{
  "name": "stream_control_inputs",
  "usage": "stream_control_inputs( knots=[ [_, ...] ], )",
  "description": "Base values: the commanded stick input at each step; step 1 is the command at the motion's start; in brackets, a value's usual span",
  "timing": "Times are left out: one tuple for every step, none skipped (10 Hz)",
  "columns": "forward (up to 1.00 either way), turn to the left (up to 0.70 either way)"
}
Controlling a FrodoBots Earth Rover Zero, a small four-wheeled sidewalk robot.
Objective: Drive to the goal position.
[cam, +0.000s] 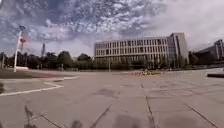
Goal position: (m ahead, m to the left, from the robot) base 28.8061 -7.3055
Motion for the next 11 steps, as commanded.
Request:
stream_control_inputs(
  knots=[
    [0.7, 0.0],
    [0.7, 0.0],
    [0.7, 0.0],
    [0.7, 0.0],
    [0.7, 0.0],
    [0.7, 0.0],
    [0.7, 0.0],
    [0.7, 0.0],
    [0.7, 0.0],
    [0.7, 0.0],
    [0.7, 0.0]
  ],
)
